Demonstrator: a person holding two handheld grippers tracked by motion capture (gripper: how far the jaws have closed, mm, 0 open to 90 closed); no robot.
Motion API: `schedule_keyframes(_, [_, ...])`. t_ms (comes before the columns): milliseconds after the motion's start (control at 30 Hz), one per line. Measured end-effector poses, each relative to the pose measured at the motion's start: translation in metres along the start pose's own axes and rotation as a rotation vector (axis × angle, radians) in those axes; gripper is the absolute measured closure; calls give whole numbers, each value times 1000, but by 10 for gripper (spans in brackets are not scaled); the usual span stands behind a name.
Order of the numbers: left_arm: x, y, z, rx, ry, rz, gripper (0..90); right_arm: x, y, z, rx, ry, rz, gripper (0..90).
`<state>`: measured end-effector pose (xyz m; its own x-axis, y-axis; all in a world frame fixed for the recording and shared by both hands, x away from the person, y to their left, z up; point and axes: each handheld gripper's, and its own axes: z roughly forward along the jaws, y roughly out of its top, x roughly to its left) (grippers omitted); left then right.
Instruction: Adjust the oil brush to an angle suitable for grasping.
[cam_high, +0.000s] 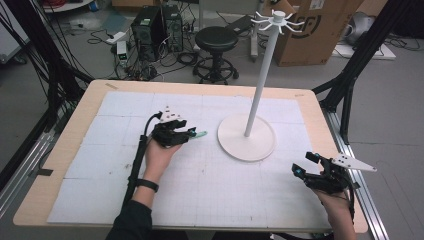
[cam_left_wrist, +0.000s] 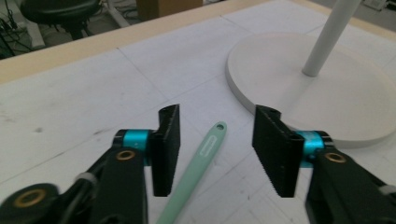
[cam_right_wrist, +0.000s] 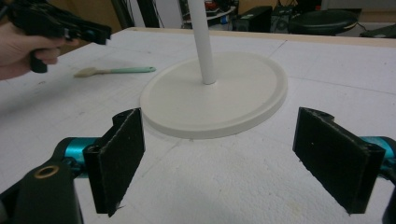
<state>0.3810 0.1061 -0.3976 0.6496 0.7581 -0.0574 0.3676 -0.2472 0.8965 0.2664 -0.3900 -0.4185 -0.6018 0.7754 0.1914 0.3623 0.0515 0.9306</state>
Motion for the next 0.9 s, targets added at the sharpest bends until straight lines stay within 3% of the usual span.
schedule_keyframes(133, [10,-8,-39,-59,-16,-5,403,0,0,0,2,-1,5,160])
schedule_keyframes(167, [15,-13,-57,-80,-35,-9,358,0,-1,0,3,-4,6,160])
schedule_keyframes(200, [15,-13,-57,-80,-35,-9,332,0,-1,1,4,-5,6,160])
schedule_keyframes(267, [20,-21,-76,-90,-42,-1,313,0,-1,1,7,-5,4,160])
schedule_keyframes(300, [23,-27,-88,-90,-29,15,244,0,-2,2,10,-7,11,160])
schedule_keyframes(333, [23,-27,-88,-90,-29,15,230,0,-2,2,10,-7,11,160])
schedule_keyframes(533, [43,-59,-135,-170,-59,-24,182,-2,-3,2,10,-10,19,160])
schedule_keyframes(667, [58,-82,-159,-240,-90,-73,152,-3,-2,3,9,-14,23,160])
schedule_keyframes(900, [71,-100,-173,-261,-76,-121,161,-5,-2,2,7,-22,26,160])
